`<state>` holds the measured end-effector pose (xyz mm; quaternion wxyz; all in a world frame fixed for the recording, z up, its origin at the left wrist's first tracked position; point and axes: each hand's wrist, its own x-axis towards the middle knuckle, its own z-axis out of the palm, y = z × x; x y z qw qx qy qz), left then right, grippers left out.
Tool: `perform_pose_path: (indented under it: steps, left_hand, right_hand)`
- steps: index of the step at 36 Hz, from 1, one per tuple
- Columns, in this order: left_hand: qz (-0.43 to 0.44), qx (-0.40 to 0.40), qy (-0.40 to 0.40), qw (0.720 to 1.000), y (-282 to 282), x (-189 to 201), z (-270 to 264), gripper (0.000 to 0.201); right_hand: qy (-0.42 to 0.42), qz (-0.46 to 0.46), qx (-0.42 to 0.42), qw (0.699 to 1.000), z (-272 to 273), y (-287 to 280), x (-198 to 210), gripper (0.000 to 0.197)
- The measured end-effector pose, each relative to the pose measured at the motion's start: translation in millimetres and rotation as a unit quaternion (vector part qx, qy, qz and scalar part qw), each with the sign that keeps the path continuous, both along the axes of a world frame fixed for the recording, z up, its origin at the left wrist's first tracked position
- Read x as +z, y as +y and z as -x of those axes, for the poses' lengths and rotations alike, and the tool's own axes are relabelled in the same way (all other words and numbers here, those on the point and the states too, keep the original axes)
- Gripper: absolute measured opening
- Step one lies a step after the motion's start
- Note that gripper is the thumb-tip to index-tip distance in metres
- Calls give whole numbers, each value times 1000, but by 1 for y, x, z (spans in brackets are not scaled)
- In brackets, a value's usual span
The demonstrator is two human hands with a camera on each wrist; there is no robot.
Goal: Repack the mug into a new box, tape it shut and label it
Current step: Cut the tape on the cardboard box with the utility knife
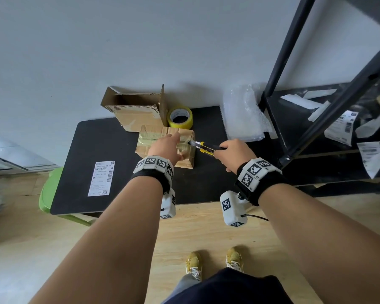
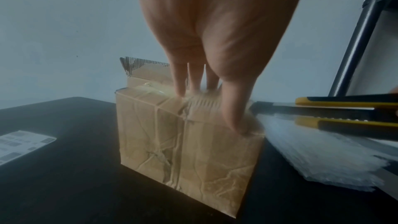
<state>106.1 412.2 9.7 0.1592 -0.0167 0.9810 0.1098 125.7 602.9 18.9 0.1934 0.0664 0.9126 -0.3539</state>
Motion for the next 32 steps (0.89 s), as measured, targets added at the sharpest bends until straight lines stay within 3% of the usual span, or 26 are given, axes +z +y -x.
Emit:
perform_pose_path:
  steps: [9,18,27,32]
  left_hand:
    - [-28,10,-17,999,-1,0,2,48]
    - [-28,9,-23,999,-4,0,1,52]
    - [-47,15,18,999,-7,-10,3,37]
    - [-57,21,39,997,-7,-18,7,46]
  right_hand:
    - [-80,59,-36,994,1,-6,6,23]
    - [-63,43,-32,997,-1,-11,4,20]
    - [-66,54,-54,995,-2,-11,4,21]
    - [-21,65,-38,997,-5,-5,4,24]
